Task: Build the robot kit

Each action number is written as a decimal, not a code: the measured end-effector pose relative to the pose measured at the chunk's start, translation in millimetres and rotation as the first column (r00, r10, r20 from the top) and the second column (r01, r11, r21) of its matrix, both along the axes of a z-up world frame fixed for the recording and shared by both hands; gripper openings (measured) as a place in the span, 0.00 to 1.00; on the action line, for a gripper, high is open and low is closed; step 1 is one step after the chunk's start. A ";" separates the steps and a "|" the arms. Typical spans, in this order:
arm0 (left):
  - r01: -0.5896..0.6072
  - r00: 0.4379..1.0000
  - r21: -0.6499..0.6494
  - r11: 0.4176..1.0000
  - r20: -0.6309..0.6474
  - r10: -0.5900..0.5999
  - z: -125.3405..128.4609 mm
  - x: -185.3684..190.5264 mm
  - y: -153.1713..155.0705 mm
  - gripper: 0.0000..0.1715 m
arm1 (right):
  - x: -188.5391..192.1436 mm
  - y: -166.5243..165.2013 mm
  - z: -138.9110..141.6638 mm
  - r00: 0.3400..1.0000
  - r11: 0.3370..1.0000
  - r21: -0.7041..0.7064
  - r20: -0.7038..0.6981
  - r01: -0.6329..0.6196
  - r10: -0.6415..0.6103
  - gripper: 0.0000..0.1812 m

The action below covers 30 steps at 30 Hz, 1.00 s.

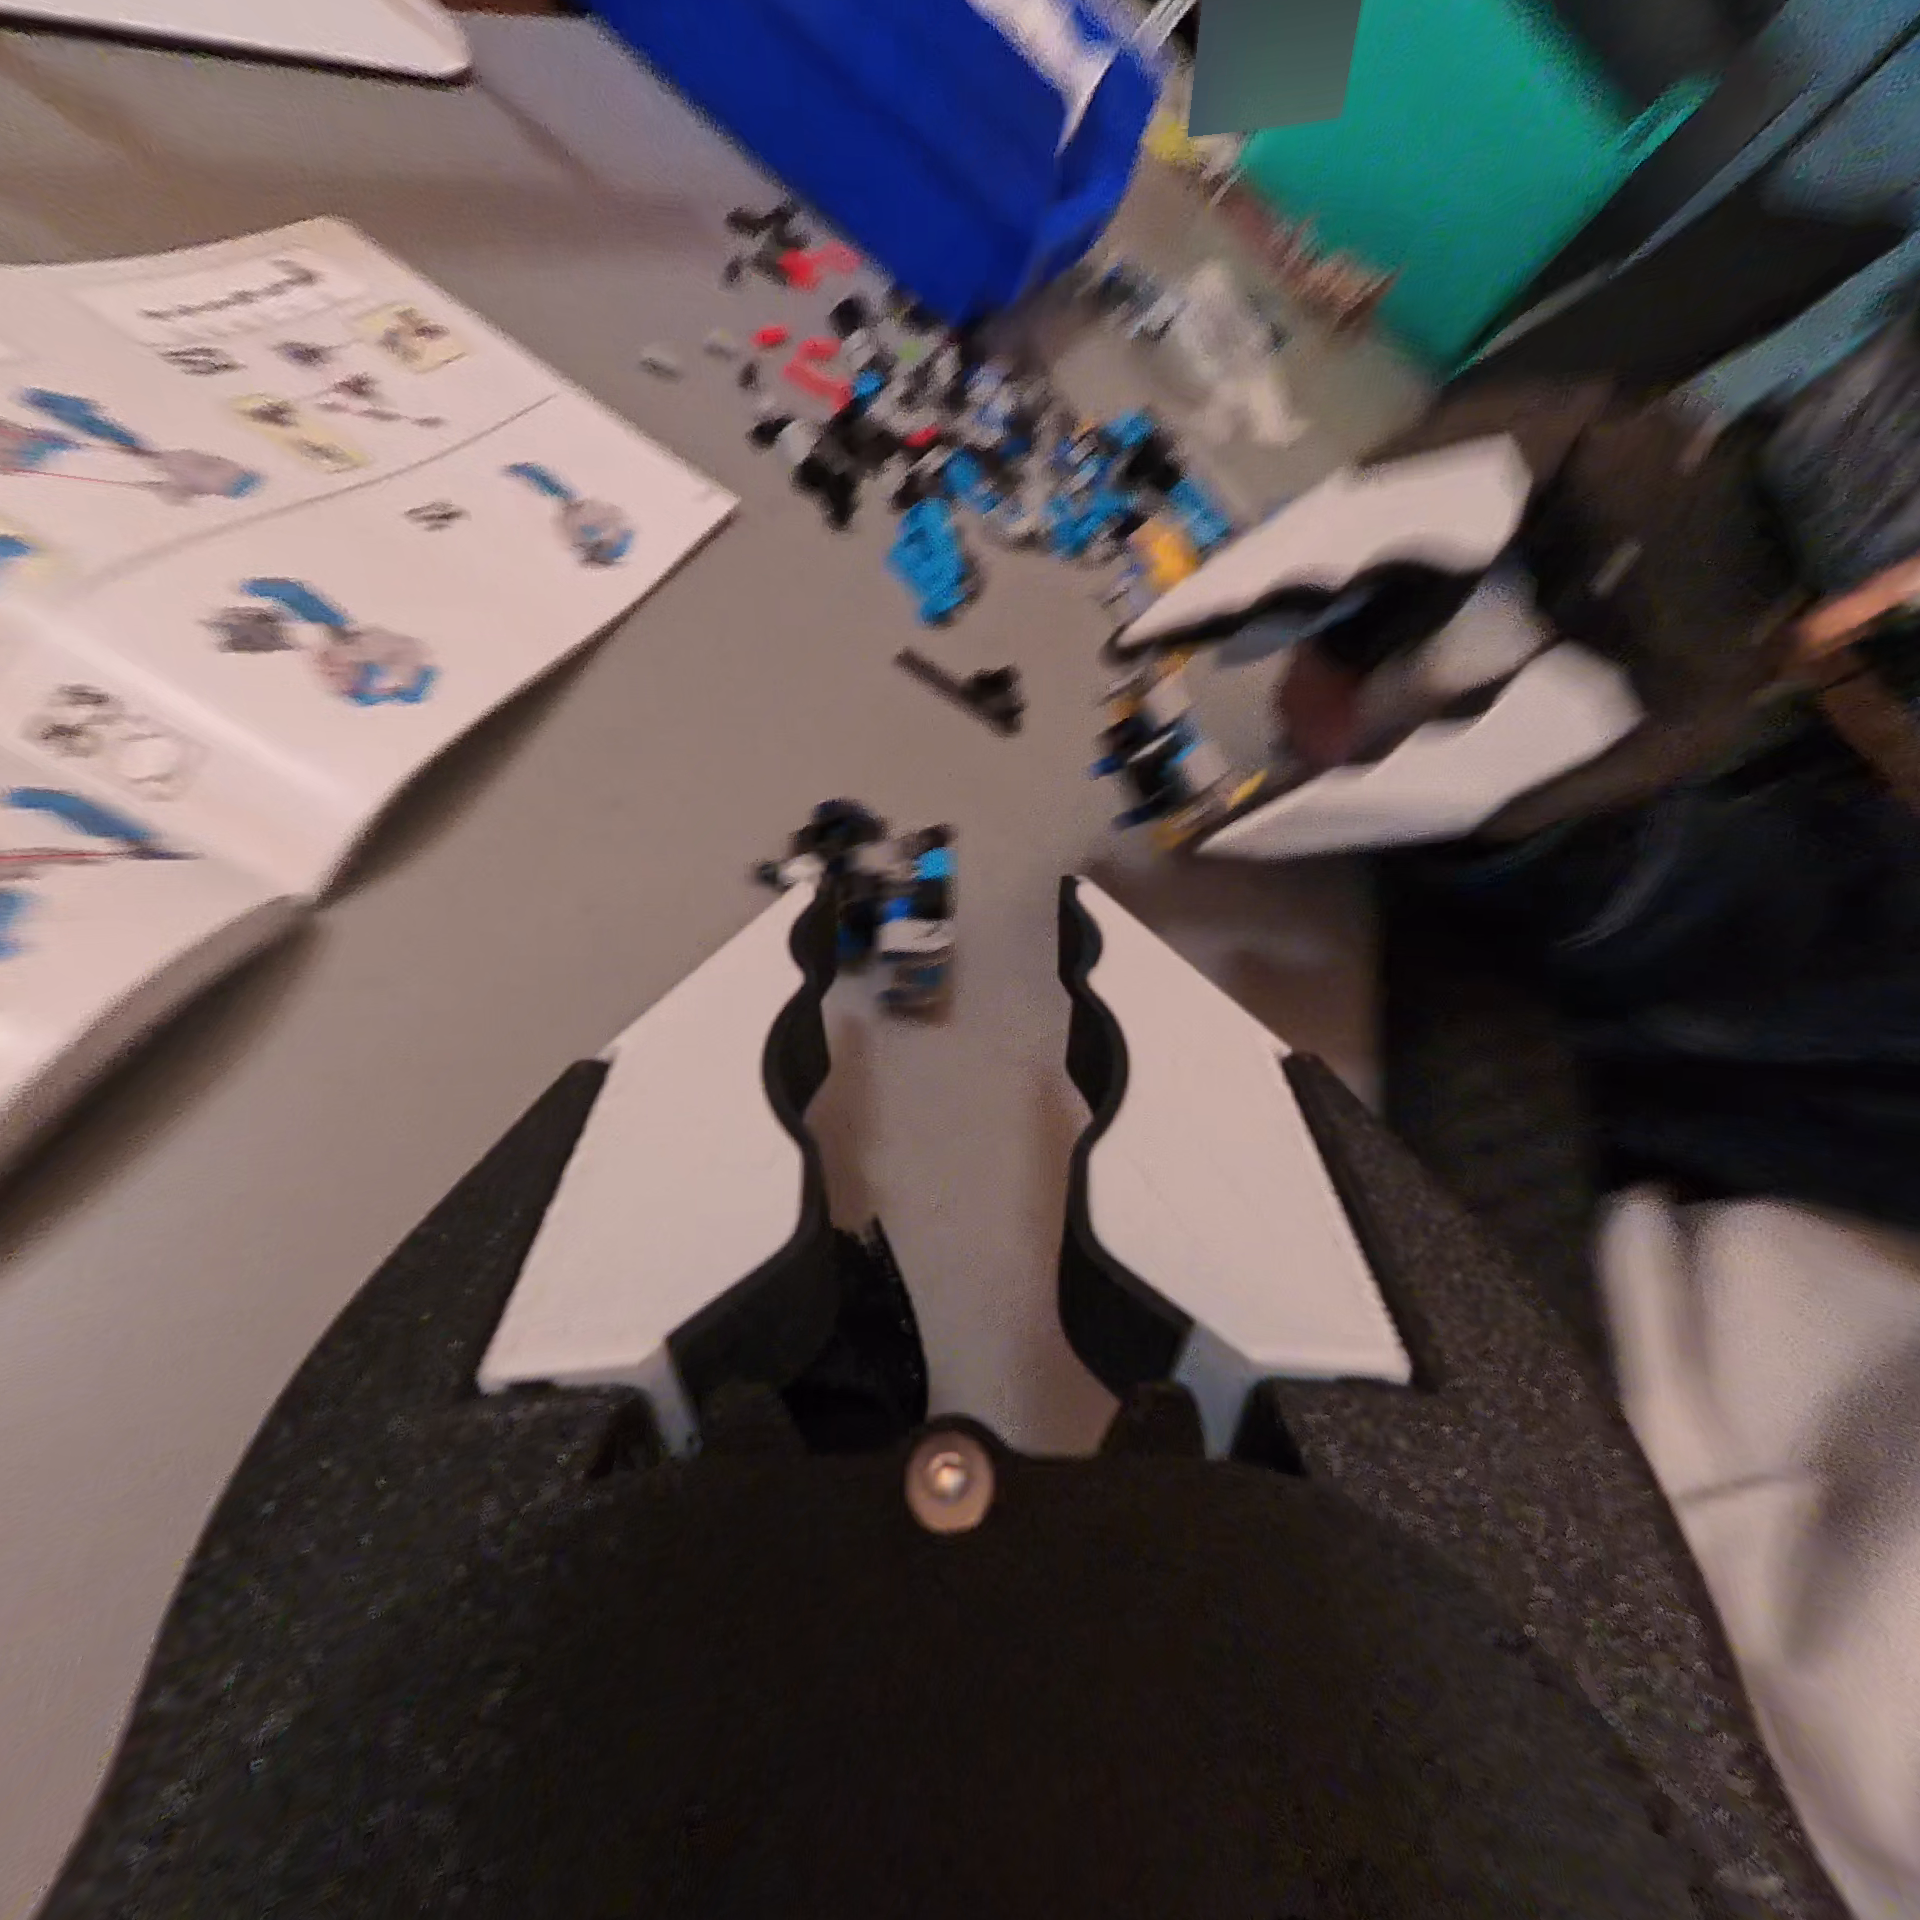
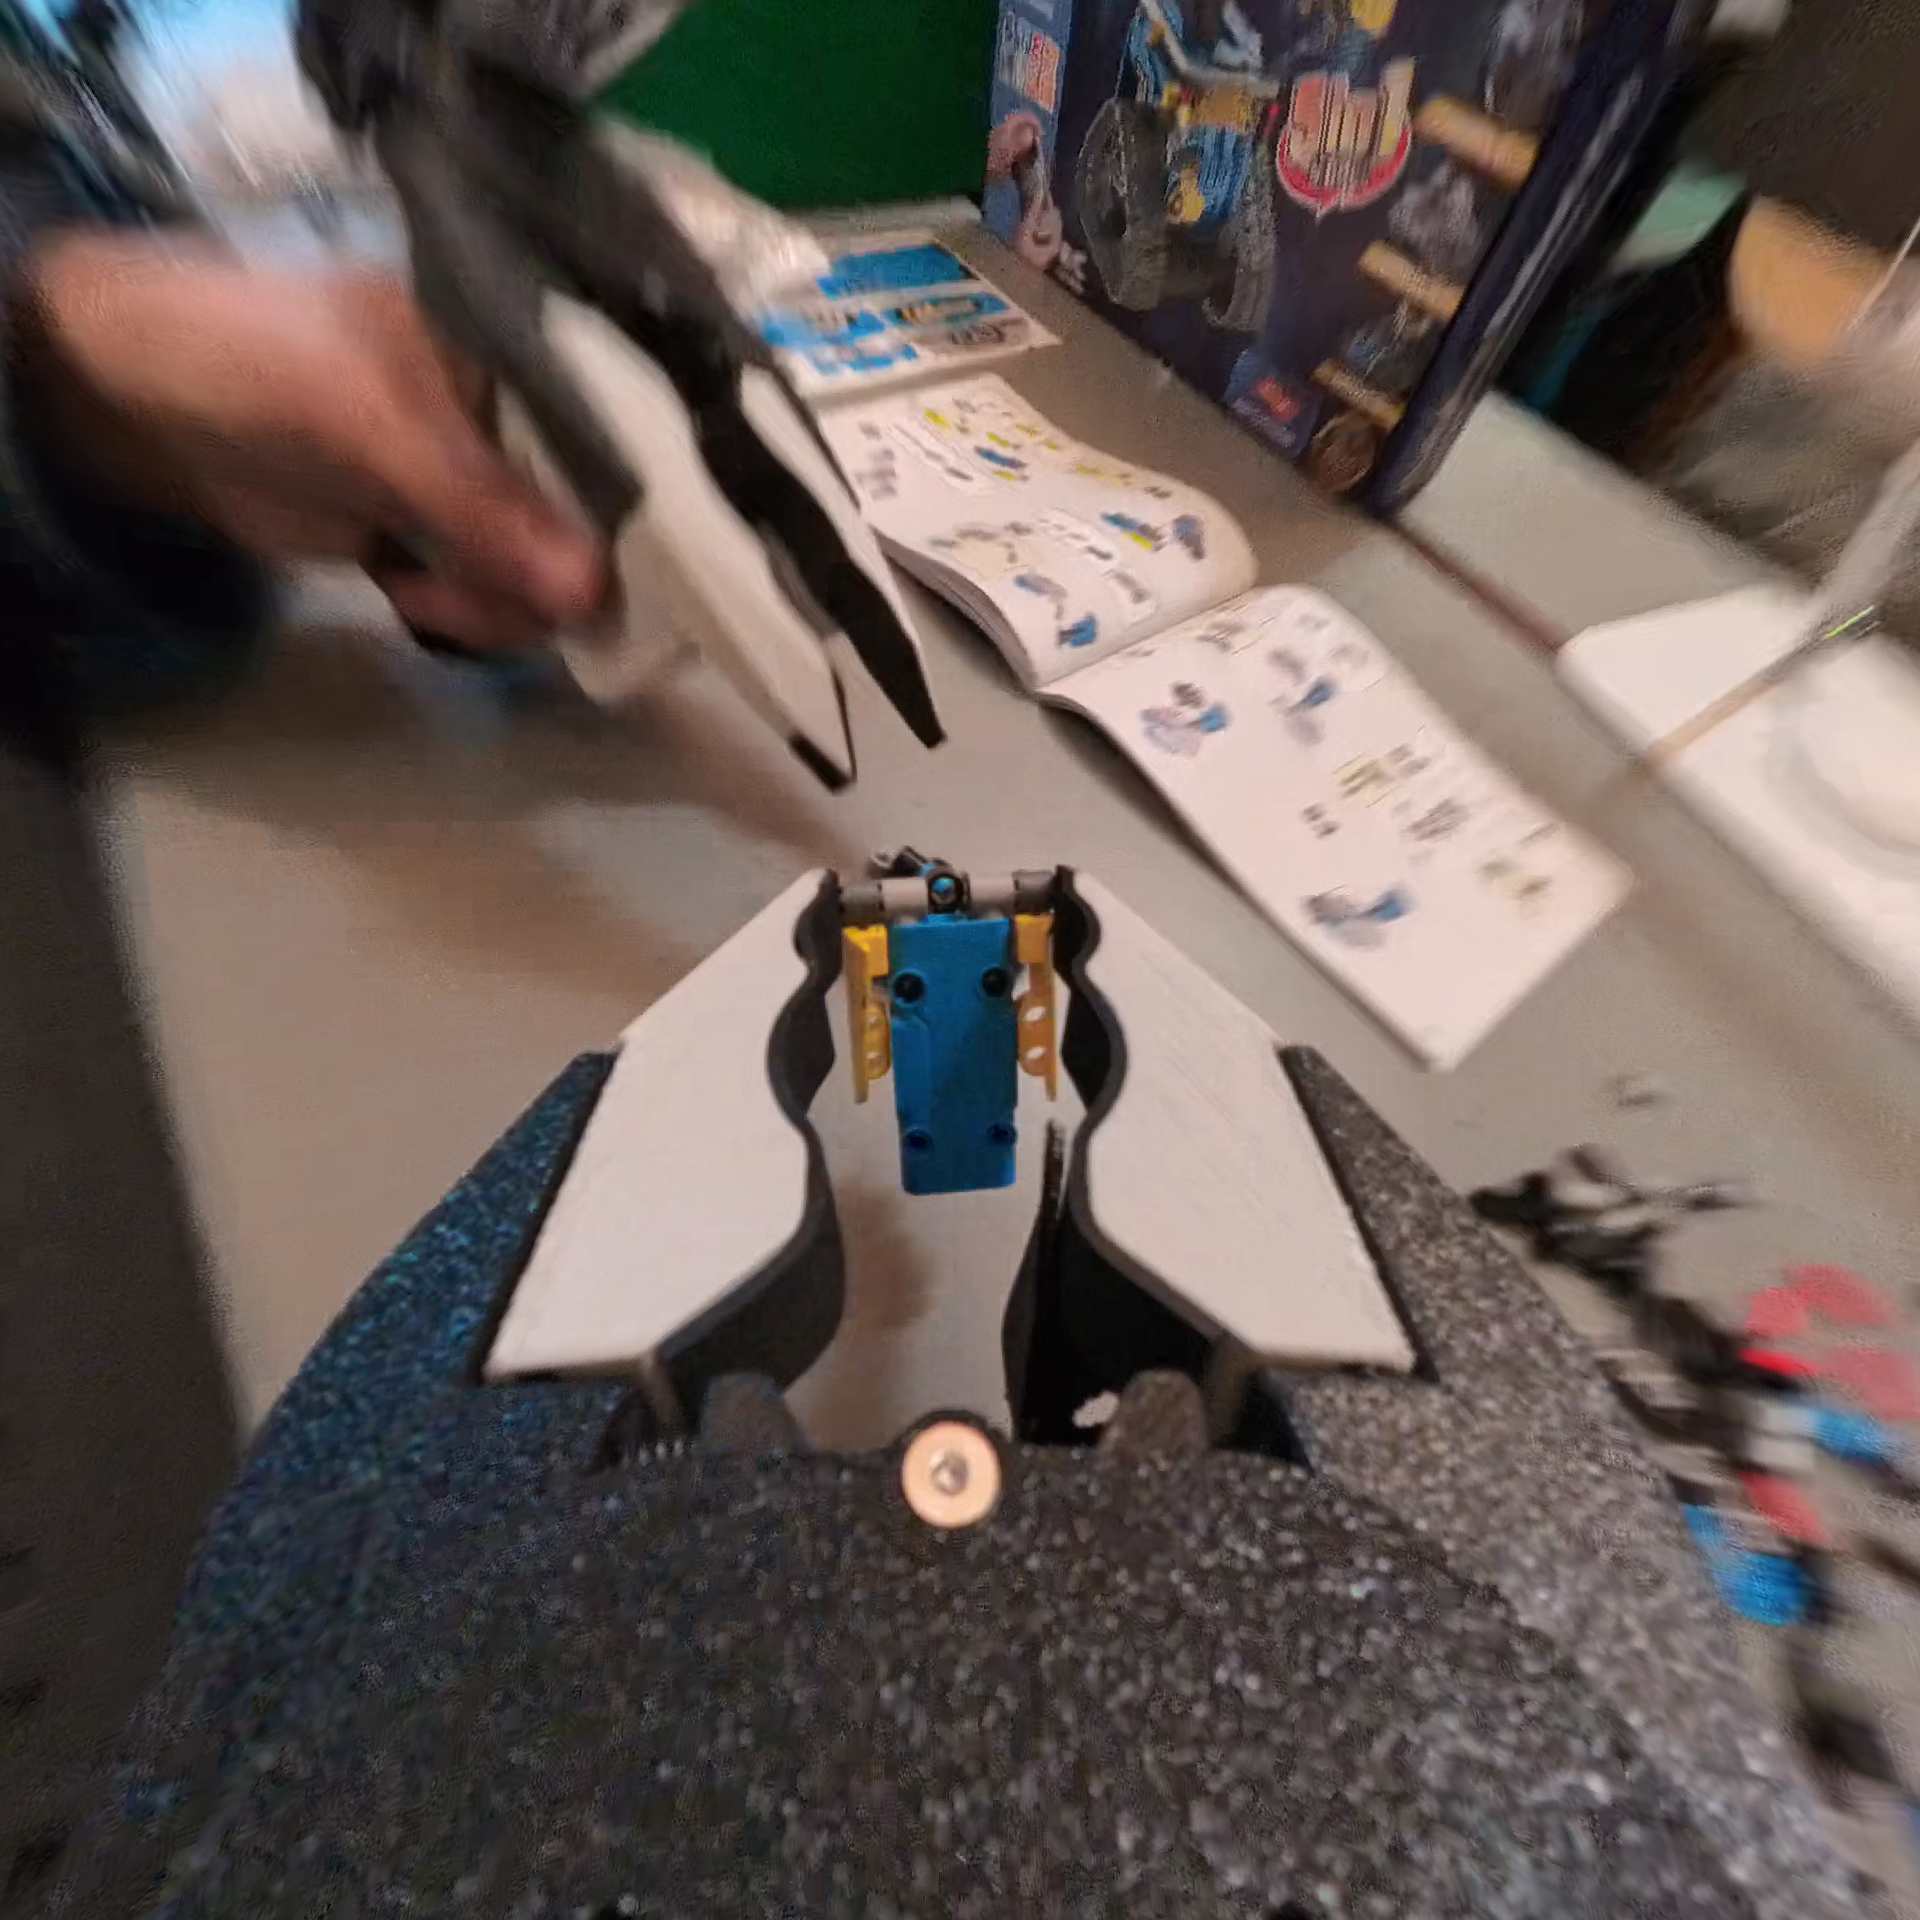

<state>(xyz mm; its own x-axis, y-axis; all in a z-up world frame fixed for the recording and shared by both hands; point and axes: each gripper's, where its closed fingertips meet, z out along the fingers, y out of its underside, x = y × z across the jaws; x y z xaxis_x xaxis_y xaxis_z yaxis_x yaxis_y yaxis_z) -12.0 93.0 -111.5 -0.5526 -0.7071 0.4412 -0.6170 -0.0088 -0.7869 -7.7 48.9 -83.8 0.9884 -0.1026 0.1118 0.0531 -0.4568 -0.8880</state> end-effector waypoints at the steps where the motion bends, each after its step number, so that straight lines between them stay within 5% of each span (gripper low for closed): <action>1: 0.011 0.999 0.097 0.995 0.029 -0.014 -8.9 0.3 0.1 0.25 | 2.7 -1.2 2.6 0.986 0.999 0.045 -0.166 -0.003 0.011 0.22; 5: 0.080 0.991 0.309 0.948 0.075 -0.108 -30.1 -5.7 -20.6 0.25 | 6.4 -5.9 3.6 0.761 0.988 0.153 -0.642 0.007 0.094 0.22; 11: 0.003 0.988 0.438 0.899 0.140 -0.072 -37.0 11.8 -28.5 0.18 | 8.5 -8.7 -1.5 0.433 0.980 0.194 -0.888 0.051 0.153 0.22; 16: -0.023 0.959 0.553 0.833 0.248 -0.138 -33.2 14.4 -30.6 0.12 | 14.6 -11.4 -12.4 0.346 0.984 0.152 -0.932 0.094 0.111 0.22; 20: -0.136 0.876 0.568 0.812 0.451 -0.168 2.5 10.0 -30.0 0.10 | 14.3 -13.0 -15.2 0.221 0.982 0.156 -0.967 0.104 0.130 0.22; 24: -0.118 0.832 0.493 0.862 0.523 -0.185 24.5 -0.6 -42.2 0.09 | 6.7 -10.4 -14.9 0.203 0.984 0.162 -0.968 0.070 0.145 0.22; 30: -0.033 0.807 0.318 0.948 0.568 -0.162 50.2 -13.5 -51.1 0.09 | -2.0 -11.6 0.8 0.037 0.965 0.259 -0.966 0.048 0.257 0.22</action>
